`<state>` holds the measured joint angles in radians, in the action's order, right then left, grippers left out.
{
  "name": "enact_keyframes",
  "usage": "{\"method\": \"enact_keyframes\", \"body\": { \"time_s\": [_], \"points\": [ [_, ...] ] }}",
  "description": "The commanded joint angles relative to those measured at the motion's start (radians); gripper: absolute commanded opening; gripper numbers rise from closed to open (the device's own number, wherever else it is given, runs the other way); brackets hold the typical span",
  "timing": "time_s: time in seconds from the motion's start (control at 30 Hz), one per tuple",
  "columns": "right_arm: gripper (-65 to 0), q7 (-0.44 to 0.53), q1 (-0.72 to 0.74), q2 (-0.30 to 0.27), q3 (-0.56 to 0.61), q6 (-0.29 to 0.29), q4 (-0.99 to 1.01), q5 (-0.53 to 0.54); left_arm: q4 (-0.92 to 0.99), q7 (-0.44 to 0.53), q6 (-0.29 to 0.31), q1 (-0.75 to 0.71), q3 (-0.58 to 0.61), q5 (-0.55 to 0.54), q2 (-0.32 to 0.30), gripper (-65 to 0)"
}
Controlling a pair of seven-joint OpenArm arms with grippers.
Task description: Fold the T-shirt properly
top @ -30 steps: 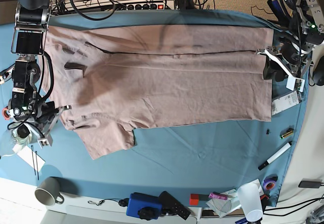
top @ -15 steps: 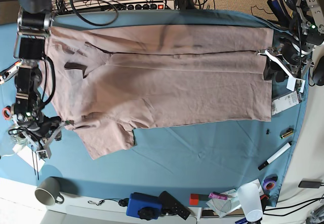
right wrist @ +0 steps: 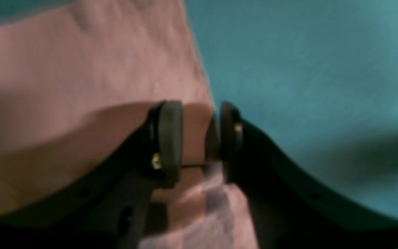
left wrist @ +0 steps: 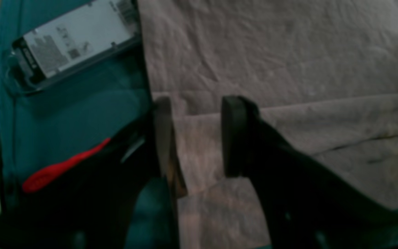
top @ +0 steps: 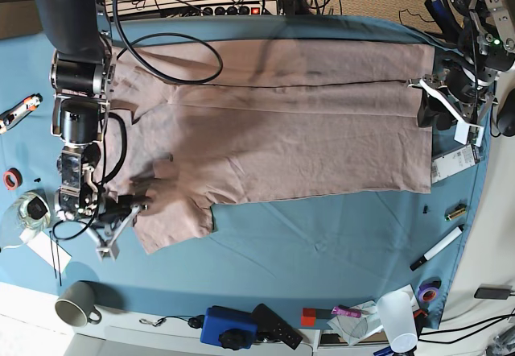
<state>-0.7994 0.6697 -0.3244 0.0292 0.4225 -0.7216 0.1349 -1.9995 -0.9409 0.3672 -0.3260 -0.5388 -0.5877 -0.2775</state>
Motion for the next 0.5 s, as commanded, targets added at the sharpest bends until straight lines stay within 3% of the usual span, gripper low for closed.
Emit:
{"method": "enact_keyframes", "body": {
  "time_s": [0.0, 0.07, 0.17, 0.3, 0.47],
  "points": [
    [-52.3, 0.01, 0.033, -0.019, -0.004, -0.016, -0.005, 0.002, -0.015, 0.022, 0.0, 0.005, -0.007, -0.01, -0.013, -42.1],
    [-57.1, -0.021, 0.022, -0.021, -0.004, -0.05, -0.001, 0.002, -0.015, 0.022, 0.0, 0.005, -0.007, -0.01, -0.013, -42.1],
    [-65.0, -0.108, 0.015, -0.022, -0.004, -0.058, -0.001, 0.003, -0.015, 0.022, 0.0, 0.005, -0.007, -0.011, -0.013, -42.0],
    [-65.0, -0.227, 0.014, -0.022, -0.004, -0.058, -0.001, 0.004, -0.015, 0.022, 0.0, 0.005, -0.007, -0.011, -0.013, -42.1],
    [-65.0, -0.288, 0.015, -0.024, -0.004, -0.058, -0.011, 0.051, -0.015, 0.022, 0.0, 0.005, -0.007, -0.011, -0.013, -42.1]
  ]
}}
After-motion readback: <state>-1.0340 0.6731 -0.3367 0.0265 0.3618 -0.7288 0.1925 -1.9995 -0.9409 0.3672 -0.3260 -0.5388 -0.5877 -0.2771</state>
